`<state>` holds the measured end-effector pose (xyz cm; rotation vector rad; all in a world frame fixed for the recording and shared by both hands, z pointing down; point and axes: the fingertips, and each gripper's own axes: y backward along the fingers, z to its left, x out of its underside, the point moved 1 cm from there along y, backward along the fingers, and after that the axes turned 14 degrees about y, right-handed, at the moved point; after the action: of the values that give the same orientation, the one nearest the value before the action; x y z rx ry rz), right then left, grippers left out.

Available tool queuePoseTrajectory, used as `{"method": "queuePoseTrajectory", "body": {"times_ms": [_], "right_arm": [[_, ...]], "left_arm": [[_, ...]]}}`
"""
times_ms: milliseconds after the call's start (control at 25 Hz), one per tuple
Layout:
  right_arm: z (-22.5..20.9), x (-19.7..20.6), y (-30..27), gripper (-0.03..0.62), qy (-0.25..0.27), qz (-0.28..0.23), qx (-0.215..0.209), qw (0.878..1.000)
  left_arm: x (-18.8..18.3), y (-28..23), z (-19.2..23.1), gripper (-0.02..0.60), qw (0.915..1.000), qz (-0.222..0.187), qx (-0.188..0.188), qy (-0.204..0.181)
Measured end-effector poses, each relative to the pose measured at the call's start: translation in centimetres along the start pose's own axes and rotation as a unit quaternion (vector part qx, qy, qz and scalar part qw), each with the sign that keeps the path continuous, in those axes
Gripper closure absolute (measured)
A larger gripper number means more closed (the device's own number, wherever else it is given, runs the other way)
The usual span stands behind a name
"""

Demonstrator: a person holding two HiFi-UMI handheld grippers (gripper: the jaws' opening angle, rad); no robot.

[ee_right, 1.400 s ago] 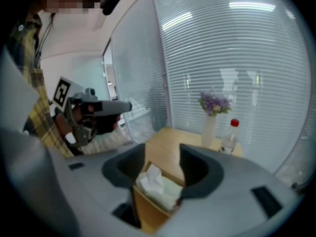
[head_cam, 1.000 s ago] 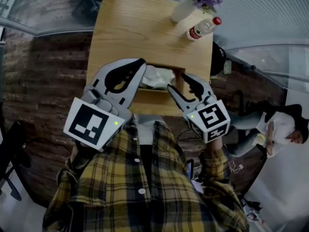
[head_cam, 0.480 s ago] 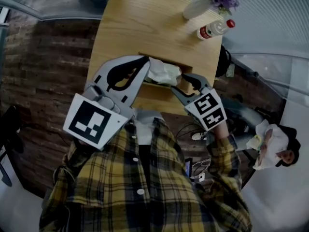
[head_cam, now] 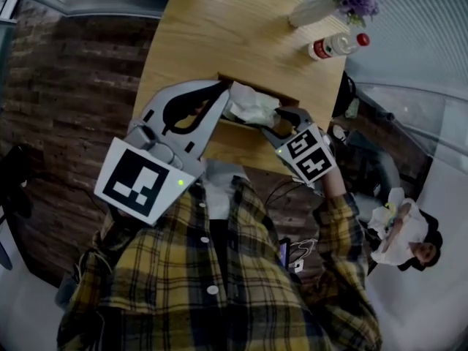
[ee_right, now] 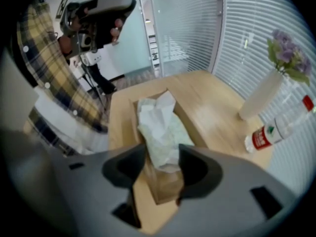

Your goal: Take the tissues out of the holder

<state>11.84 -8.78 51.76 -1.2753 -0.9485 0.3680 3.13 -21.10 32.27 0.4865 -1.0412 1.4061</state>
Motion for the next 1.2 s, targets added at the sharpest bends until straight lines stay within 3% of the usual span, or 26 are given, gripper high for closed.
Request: {"method": "queuePoseTrajectory", "body": {"times_ms": [280, 920, 1000, 1200], "right_arm": [[-0.6, 0.4, -1.6, 0.391, 0.008, 0.023, 0.001, 1.000], [-1.0, 1.0, -4.0, 0.398, 0.014, 0.068, -0.043, 0.997], [-0.9, 1.0, -4.0, 0.415, 0.018, 0.074, -0.047, 0.996], [-0.8, 1.2, -4.1, 0.544, 0.035, 0.082, -0.034, 0.995]], "left_arm": [[0.5, 0.3, 0.4, 0.572, 1.0000, 0.001, -0.007, 0.007], [0.2, 0.4, 0.2, 0.572, 0.9999, -0.008, -0.007, 0.001], [0.1, 0.5, 0.2, 0.572, 0.9999, -0.010, -0.008, 0.001], [-0.1, 0.7, 0.3, 0.572, 0.9999, -0.011, -0.010, 0.002]]}}
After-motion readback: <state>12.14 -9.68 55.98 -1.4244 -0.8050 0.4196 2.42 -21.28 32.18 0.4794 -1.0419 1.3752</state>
